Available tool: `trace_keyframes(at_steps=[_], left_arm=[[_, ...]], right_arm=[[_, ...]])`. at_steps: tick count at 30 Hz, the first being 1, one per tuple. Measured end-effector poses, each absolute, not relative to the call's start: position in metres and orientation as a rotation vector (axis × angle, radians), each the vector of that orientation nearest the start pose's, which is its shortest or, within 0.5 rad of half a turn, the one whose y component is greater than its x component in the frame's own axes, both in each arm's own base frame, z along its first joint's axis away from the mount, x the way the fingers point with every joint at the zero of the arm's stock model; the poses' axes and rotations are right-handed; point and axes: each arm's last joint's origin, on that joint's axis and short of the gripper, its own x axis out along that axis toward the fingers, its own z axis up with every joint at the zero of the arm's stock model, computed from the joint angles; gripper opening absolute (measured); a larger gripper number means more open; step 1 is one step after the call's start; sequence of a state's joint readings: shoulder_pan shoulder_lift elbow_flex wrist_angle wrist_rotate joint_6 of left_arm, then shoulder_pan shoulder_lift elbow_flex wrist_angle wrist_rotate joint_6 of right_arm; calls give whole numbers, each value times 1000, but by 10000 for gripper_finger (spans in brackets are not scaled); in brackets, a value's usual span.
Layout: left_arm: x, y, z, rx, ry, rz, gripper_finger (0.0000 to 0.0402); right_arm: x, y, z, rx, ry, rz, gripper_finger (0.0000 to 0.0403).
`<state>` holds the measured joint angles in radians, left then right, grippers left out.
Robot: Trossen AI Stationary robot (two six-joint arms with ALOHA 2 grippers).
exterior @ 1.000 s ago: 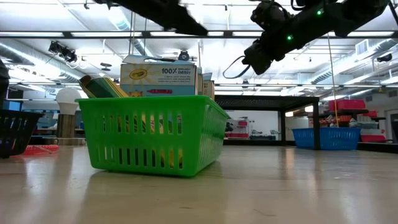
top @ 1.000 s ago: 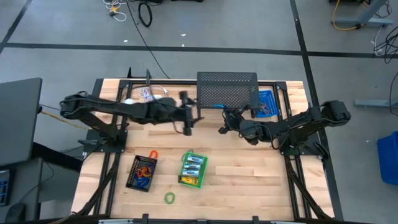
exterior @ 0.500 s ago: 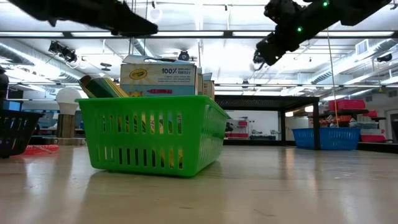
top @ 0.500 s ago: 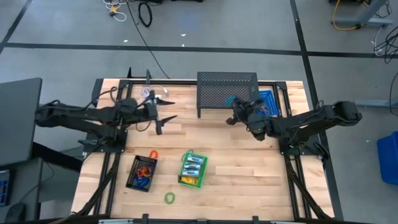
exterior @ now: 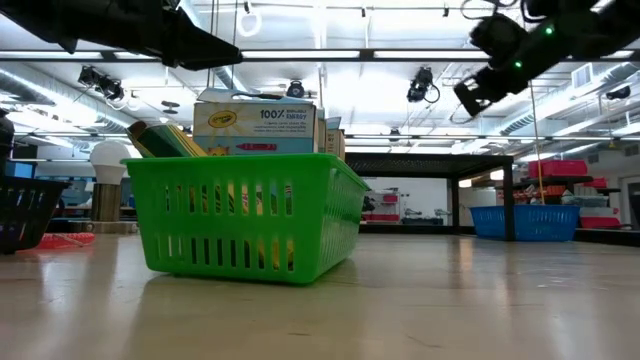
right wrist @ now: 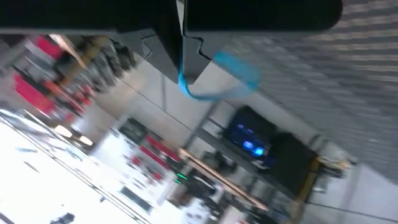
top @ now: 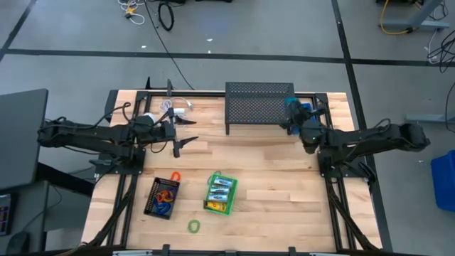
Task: Pick & Place Office Desk Supplies
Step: Put the blue rubberband into the blue bin
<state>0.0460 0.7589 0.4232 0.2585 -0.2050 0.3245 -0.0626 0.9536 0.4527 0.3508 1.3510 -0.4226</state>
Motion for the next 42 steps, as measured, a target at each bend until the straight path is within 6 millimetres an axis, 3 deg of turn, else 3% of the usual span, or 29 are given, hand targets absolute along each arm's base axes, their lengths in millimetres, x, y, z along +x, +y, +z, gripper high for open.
trace_keyframes(at_steps=[6,15,25,30,42], left_arm=[[175,13,253,310,118,210,264],[175,13,253,307,120,205,264],[175,13,253,306,121,205,264],[175,13,253,300,120,205,264],[175,13,253,299,120,205,264]], right_arm=[[158,-48,232,-413,437,-1512,0],[144,-63,214,-405,488,-1630,0],[131,-88,195,-255,502,-1569,0],[122,-98,184,-78,504,-1531,0],[120,-100,180,-19,529,-1477,0]])
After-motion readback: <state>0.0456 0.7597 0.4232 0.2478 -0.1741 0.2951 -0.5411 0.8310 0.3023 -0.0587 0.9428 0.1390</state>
